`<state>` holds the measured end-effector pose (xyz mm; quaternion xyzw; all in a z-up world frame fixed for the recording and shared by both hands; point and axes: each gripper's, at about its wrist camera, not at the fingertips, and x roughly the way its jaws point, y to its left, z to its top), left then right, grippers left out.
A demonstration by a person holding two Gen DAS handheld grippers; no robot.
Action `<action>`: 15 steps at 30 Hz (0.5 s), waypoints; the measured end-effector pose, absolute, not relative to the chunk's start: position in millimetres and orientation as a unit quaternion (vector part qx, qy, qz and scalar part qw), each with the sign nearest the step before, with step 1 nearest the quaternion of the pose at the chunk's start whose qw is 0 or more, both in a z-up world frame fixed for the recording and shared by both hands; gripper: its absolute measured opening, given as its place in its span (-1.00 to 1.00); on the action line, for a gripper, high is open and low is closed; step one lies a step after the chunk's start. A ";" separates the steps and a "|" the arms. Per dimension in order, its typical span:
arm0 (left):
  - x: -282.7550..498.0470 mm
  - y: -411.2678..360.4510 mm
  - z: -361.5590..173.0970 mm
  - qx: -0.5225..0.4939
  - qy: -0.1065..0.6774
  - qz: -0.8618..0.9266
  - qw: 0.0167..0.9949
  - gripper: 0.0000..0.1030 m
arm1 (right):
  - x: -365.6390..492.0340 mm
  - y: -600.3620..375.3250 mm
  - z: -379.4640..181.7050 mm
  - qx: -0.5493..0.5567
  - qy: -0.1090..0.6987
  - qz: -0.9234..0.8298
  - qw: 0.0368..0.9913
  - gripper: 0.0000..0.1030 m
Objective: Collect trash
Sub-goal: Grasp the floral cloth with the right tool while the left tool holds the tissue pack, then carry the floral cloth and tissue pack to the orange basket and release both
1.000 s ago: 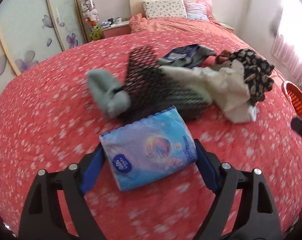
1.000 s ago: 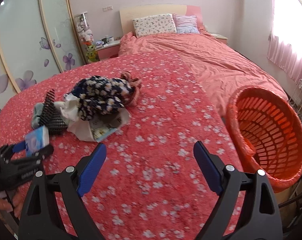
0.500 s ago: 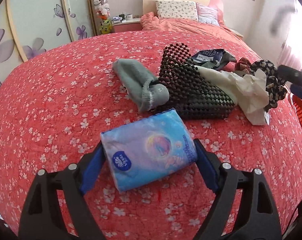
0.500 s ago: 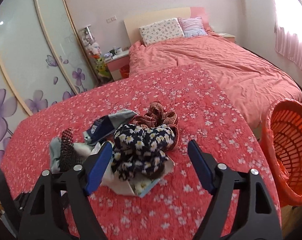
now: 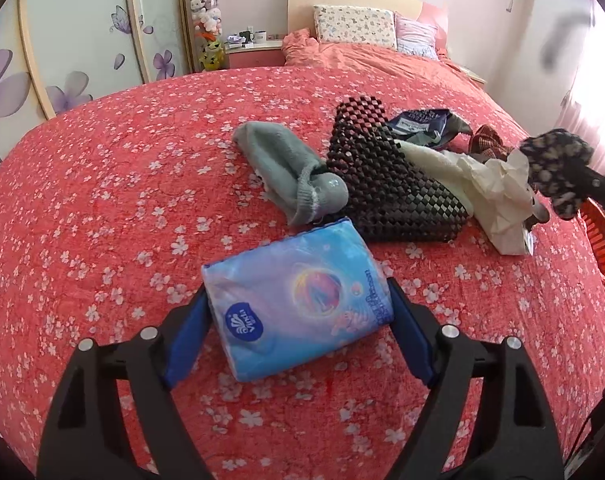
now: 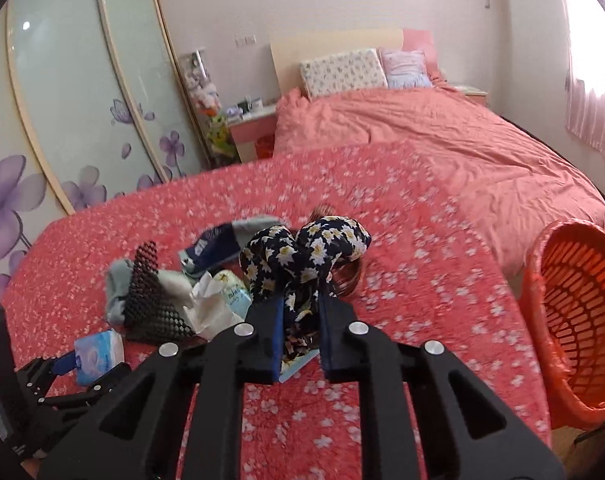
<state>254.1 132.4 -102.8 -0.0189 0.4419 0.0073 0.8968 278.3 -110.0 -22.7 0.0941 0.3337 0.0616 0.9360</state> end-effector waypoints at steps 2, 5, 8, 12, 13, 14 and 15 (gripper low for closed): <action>250.3 133.3 -97.5 -0.021 0.436 0.007 0.900 0.55 | 272.9 -115.5 -17.8 0.099 0.327 0.060 0.938 -0.78; 243.7 132.3 -84.6 -0.018 0.424 0.007 0.905 0.55 | 266.8 -122.5 -13.0 0.100 0.317 0.055 0.942 -0.80; 237.2 126.4 -69.3 -0.013 0.411 0.002 0.912 0.55 | 259.0 -130.1 -6.2 0.101 0.305 0.051 0.946 -0.81; 229.1 115.8 -47.7 -0.006 0.391 -0.007 0.921 0.55 | 245.0 -136.7 6.6 0.103 0.284 0.045 0.952 -0.81; 226.9 112.0 -41.7 -0.004 0.385 -0.011 0.923 0.55 | 241.7 -139.2 10.1 0.104 0.278 0.043 0.954 -0.81; 224.7 107.4 -34.7 -0.003 0.380 -0.015 0.925 0.55 | 238.9 -141.5 12.7 0.105 0.273 0.041 0.955 -0.81; 223.1 105.1 -31.5 -0.001 0.376 -0.018 0.926 0.55 | 234.5 -144.8 15.5 0.106 0.267 0.038 0.957 -0.81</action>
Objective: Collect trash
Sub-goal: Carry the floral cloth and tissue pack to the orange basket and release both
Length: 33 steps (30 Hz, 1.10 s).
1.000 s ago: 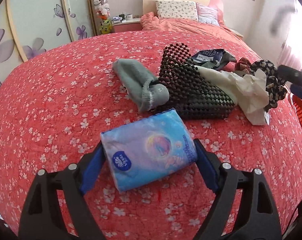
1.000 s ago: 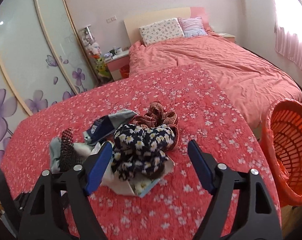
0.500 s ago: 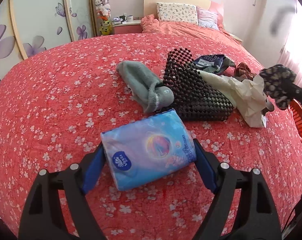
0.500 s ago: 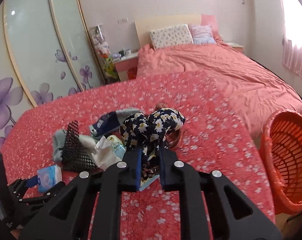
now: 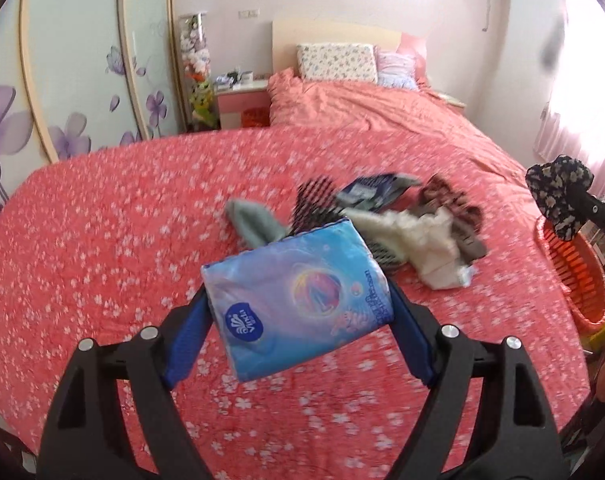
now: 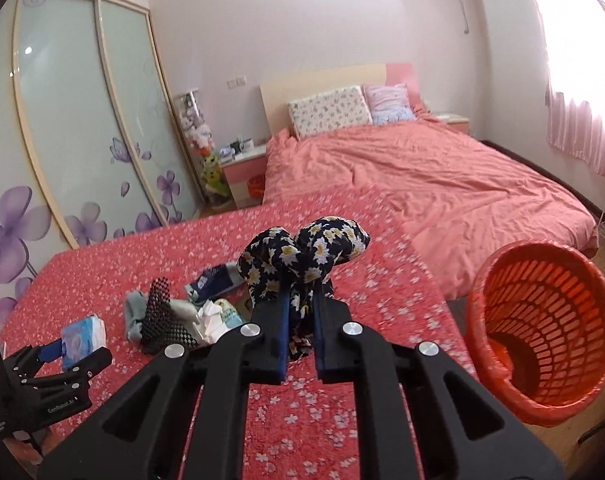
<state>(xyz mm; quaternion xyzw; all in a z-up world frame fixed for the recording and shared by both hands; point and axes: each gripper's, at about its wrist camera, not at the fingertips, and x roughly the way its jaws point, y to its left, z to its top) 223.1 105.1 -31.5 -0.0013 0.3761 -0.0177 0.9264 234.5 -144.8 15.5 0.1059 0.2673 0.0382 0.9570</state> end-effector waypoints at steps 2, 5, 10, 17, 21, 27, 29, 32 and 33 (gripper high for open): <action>219.1 95.8 -21.1 0.001 0.368 -0.025 0.930 0.55 | 226.3 -151.3 20.9 0.108 0.257 0.033 0.960 -0.81; 214.5 76.2 -6.8 0.007 0.355 -0.042 0.934 0.55 | 215.7 -159.9 25.7 0.109 0.248 0.022 0.962 -0.81; 213.9 50.5 7.3 0.018 0.344 -0.071 0.936 0.55 | 203.0 -180.1 28.9 0.112 0.240 -0.001 0.964 -0.81; 215.6 -0.4 18.3 0.033 0.333 -0.113 0.936 0.55 | 185.8 -213.8 29.1 0.123 0.229 -0.032 0.965 -0.81; 217.1 -33.8 23.8 0.038 0.327 -0.140 0.934 0.55 | 174.8 -237.5 28.0 0.130 0.222 -0.054 0.965 -0.81; 220.7 -84.6 27.4 0.048 0.319 -0.184 0.929 0.55 | 162.3 -272.9 22.5 0.146 0.216 -0.087 0.961 -0.81; 222.9 -100.3 25.5 0.050 0.318 -0.198 0.926 0.55 | 158.8 -285.7 19.6 0.153 0.215 -0.098 0.960 -0.81; 227.5 -131.4 22.9 0.054 0.319 -0.223 0.919 0.55 | 153.7 -307.7 14.2 0.165 0.216 -0.115 0.955 -0.81; 226.2 -138.6 20.8 0.056 0.318 -0.229 0.918 0.55 | 151.8 -317.5 11.6 0.171 0.217 -0.123 0.953 -0.81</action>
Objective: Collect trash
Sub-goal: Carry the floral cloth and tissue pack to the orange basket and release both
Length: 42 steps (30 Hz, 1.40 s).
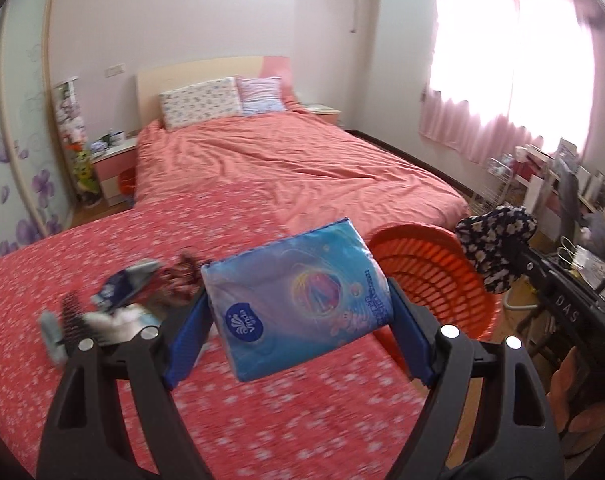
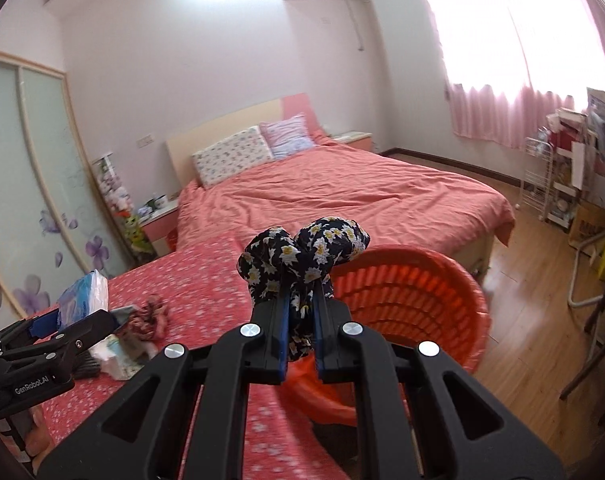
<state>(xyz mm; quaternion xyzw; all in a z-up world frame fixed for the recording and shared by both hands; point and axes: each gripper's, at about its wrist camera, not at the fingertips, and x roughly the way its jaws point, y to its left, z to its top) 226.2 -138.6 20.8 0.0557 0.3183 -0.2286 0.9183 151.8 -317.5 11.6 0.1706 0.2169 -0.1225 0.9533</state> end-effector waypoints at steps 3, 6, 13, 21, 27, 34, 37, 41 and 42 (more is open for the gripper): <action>229.6 -166.2 15.8 0.063 0.318 -0.249 0.913 0.55 | 150.7 -331.3 6.9 0.180 0.218 -0.136 0.950 -0.81; 232.4 -191.3 10.2 0.070 0.318 -0.268 0.907 0.55 | 150.0 -345.7 2.5 0.191 0.219 -0.147 0.945 -0.81; 243.0 -244.7 -9.9 0.093 0.322 -0.304 0.892 0.55 | 156.9 -370.2 -5.9 0.211 0.220 -0.164 0.938 -0.81; 255.6 -289.1 -30.4 0.105 0.328 -0.326 0.880 0.55 | 168.8 -390.8 -14.9 0.227 0.227 -0.160 0.934 -0.81; 271.8 -308.9 -47.6 0.113 0.342 -0.332 0.872 0.56 | 173.2 -406.6 -19.4 0.245 0.231 -0.149 0.930 -0.70; 291.7 -307.6 -70.1 0.107 0.376 -0.318 0.863 0.61 | 172.0 -413.8 -26.4 0.258 0.239 -0.156 0.923 -0.13; 295.2 -304.0 -71.9 0.104 0.379 -0.314 0.864 0.64 | 168.9 -409.6 -26.3 0.251 0.241 -0.164 0.923 -0.10; 294.0 -298.0 -70.3 0.109 0.377 -0.302 0.869 0.64 | 169.5 -403.3 -22.9 0.245 0.246 -0.167 0.923 -0.09; 292.8 -292.9 -69.3 0.110 0.374 -0.297 0.872 0.64 | 170.4 -404.6 -22.1 0.243 0.246 -0.167 0.923 -0.09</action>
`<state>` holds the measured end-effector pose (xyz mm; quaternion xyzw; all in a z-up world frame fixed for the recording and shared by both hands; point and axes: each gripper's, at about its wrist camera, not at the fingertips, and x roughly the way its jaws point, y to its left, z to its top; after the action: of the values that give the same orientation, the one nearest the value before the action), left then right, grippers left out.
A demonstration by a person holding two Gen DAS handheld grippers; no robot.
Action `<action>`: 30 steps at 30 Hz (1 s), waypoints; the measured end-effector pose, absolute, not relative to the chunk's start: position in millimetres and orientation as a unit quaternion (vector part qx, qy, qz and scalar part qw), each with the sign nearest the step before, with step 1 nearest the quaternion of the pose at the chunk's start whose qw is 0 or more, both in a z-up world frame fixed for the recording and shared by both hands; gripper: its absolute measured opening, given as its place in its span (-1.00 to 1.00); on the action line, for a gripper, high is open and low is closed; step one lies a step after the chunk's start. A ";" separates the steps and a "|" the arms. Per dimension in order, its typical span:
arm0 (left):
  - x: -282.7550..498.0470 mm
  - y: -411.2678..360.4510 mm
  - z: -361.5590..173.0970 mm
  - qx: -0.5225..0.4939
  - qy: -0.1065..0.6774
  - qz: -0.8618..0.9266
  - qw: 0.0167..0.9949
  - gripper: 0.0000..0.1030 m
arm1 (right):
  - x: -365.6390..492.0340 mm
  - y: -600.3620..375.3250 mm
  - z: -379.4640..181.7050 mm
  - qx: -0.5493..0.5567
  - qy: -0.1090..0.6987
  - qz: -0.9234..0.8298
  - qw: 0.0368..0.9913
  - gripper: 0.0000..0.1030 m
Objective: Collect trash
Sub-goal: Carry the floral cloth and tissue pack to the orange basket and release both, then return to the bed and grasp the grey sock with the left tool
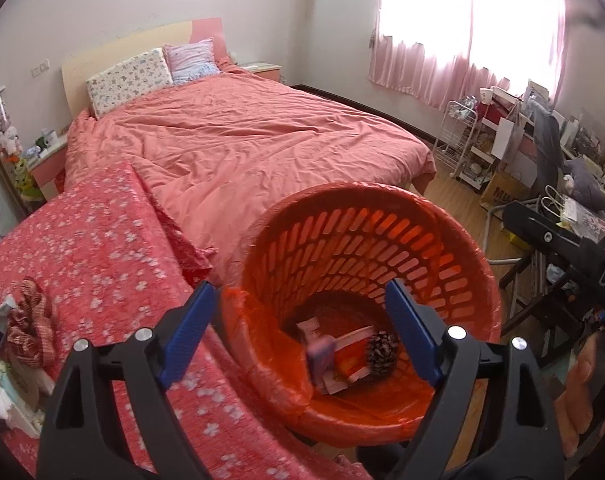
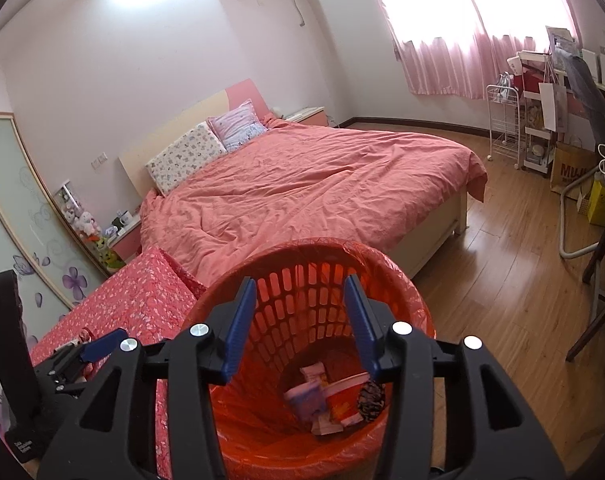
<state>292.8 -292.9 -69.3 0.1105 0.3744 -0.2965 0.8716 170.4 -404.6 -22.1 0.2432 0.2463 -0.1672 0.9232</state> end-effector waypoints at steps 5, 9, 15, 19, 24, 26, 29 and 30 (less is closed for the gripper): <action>289.7 -264.4 -61.7 0.111 0.369 -0.267 0.883 0.64 | 170.7 -398.3 -16.9 0.234 0.247 -0.164 0.926 -0.08; 284.9 -231.8 -57.8 0.117 0.366 -0.239 0.892 0.64 | 172.2 -383.7 -13.7 0.216 0.252 -0.159 0.930 -0.07; 275.0 -158.4 -50.4 0.121 0.356 -0.185 0.908 0.64 | 180.0 -349.7 -9.9 0.182 0.262 -0.137 0.938 -0.04; 274.6 -103.2 -46.9 0.107 0.359 -0.140 0.916 0.64 | 187.1 -320.7 -7.1 0.158 0.271 -0.111 0.943 0.02; 284.2 -9.8 -47.4 0.067 0.370 -0.057 0.925 0.64 | 200.7 -281.7 -12.6 0.133 0.294 -0.075 0.944 0.02; 289.1 21.1 -47.8 0.054 0.375 -0.025 0.925 0.59 | 208.9 -264.0 -17.5 0.123 0.307 -0.058 0.942 0.02; 298.9 75.8 -53.1 0.026 0.387 0.020 0.922 0.47 | 217.3 -236.3 -23.2 0.110 0.323 -0.037 0.939 0.02; 303.1 92.7 -55.7 0.018 0.391 0.034 0.920 0.41 | 223.0 -225.2 -26.2 0.103 0.329 -0.028 0.938 0.02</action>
<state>303.1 92.7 -55.7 0.0176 0.3906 0.0344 0.9197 223.0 -225.2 -26.2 0.1032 0.3293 -0.0284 0.9381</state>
